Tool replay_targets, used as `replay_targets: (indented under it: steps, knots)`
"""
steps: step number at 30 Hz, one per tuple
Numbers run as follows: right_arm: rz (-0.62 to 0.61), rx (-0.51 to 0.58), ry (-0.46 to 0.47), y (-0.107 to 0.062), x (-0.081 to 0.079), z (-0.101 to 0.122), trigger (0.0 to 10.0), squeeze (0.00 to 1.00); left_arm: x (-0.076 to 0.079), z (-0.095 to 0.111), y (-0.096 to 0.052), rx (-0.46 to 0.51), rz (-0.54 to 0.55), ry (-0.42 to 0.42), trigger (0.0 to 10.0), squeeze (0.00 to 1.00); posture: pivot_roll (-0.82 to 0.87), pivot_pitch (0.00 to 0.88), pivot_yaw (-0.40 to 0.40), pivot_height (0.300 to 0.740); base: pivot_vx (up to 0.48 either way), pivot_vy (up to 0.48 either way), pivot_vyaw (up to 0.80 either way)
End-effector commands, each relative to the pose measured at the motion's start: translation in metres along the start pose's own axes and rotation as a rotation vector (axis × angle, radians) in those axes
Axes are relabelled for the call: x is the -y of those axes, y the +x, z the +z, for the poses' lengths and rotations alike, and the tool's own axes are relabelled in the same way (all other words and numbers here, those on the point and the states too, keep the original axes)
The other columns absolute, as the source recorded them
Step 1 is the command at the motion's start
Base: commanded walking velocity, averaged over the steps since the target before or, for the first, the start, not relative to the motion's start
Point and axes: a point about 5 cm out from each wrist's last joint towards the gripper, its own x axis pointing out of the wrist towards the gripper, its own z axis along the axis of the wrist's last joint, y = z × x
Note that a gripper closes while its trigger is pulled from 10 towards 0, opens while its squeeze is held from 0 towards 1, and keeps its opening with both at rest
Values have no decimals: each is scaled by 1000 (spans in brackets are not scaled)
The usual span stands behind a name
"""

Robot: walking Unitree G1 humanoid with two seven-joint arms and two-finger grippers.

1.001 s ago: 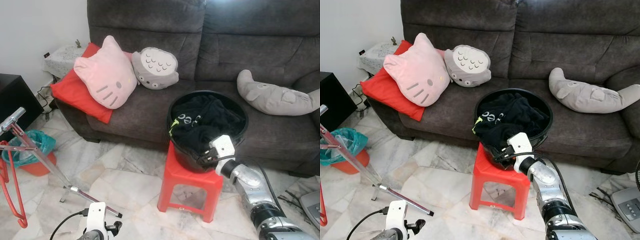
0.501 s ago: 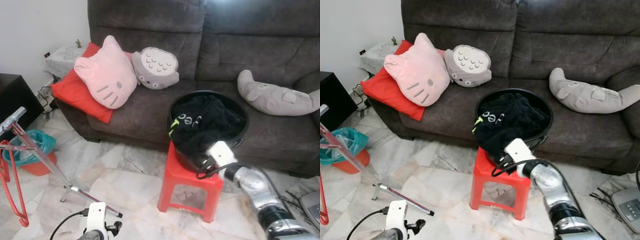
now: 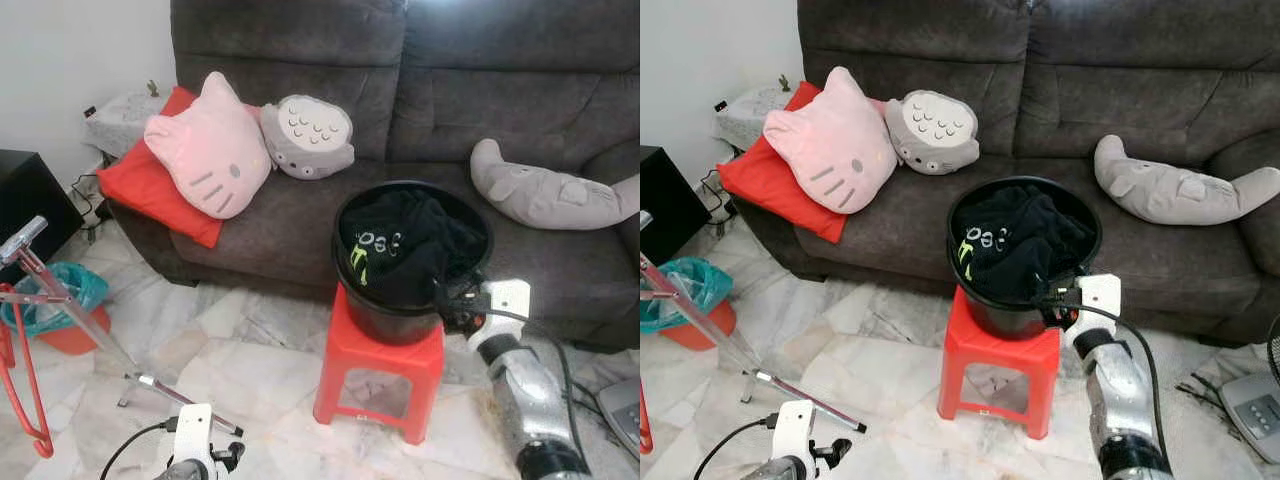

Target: Hang hanger

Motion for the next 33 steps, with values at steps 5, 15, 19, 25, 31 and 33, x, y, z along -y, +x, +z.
replay_targets:
  steps: [5,15,19,25,31,33]
  knots:
    - [133,-151,-90,-10,-24,-29,10000,0,0,-3,0,-23,0,9,10000,0,-120,1,47,740,0,0,0]
    - [341,-272,-215,-21,-33,-39,10000,0,1,-3,0,-23,-9,24,10000,0,-127,1,46,740,0,0,0]
    - [201,-295,-232,-22,-17,-42,10000,0,0,-4,-1,-24,-9,26,10000,0,-128,2,42,740,0,0,0]
    - [-43,-218,112,-27,-6,-44,10000,0,-1,-6,-1,-30,-4,28,10000,0,-125,2,43,740,0,0,0]
    - [-121,-255,190,-34,-8,-59,10000,0,-2,-6,-1,-31,-3,32,10000,0,-125,2,43,740,0,0,0]
    - [-165,-240,310,-32,-7,-62,10000,0,-3,-6,-1,-29,-2,36,10000,0,-118,1,46,740,0,0,0]
